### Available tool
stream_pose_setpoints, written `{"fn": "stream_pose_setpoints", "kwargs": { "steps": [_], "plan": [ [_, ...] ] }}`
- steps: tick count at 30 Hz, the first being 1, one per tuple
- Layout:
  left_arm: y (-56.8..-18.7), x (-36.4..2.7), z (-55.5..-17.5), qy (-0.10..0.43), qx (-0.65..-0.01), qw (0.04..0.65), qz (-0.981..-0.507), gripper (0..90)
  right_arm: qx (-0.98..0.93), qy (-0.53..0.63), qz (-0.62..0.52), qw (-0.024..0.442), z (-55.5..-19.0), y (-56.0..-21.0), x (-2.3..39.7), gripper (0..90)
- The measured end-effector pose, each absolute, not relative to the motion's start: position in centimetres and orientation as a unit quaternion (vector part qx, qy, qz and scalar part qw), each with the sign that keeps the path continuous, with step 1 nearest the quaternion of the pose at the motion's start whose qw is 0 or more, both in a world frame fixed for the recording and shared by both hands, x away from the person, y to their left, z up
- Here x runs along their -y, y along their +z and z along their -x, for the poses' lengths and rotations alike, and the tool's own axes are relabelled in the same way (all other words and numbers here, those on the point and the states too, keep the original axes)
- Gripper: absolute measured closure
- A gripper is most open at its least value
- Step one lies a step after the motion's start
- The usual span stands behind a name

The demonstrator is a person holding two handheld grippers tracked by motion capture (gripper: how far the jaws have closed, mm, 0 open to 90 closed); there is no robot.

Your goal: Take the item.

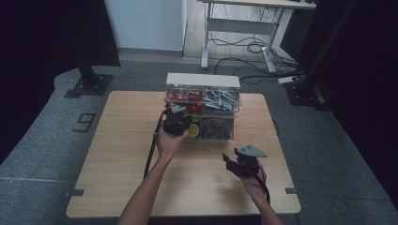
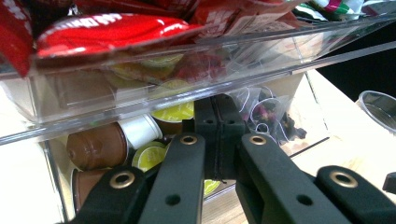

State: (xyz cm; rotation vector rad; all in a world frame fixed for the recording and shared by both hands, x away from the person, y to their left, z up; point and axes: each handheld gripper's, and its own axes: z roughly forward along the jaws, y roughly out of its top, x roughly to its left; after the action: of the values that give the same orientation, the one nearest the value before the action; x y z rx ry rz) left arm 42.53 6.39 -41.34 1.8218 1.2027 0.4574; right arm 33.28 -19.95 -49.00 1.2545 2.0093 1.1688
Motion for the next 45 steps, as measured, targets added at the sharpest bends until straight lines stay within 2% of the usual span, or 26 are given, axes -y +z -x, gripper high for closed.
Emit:
{"fn": "stream_pose_setpoints", "kwargs": {
  "steps": [13, 26, 45],
  "plan": [
    [-41.5, -6.5, -42.5, 0.188, -0.483, 0.44, -0.733, 90.0, -0.748, 0.428, -0.442, 0.248, -35.6, -48.2, 18.3, 53.7],
    [-41.6, -6.5, -42.5, 0.186, -0.484, 0.444, -0.731, 90.0, -0.737, 0.442, -0.454, 0.236, -37.2, -47.9, 18.1, 54.0],
    [-41.5, -6.6, -42.5, 0.182, -0.483, 0.445, -0.732, 90.0, -0.74, 0.445, -0.446, 0.236, -39.0, -47.0, 15.7, 53.9]
  ]
}}
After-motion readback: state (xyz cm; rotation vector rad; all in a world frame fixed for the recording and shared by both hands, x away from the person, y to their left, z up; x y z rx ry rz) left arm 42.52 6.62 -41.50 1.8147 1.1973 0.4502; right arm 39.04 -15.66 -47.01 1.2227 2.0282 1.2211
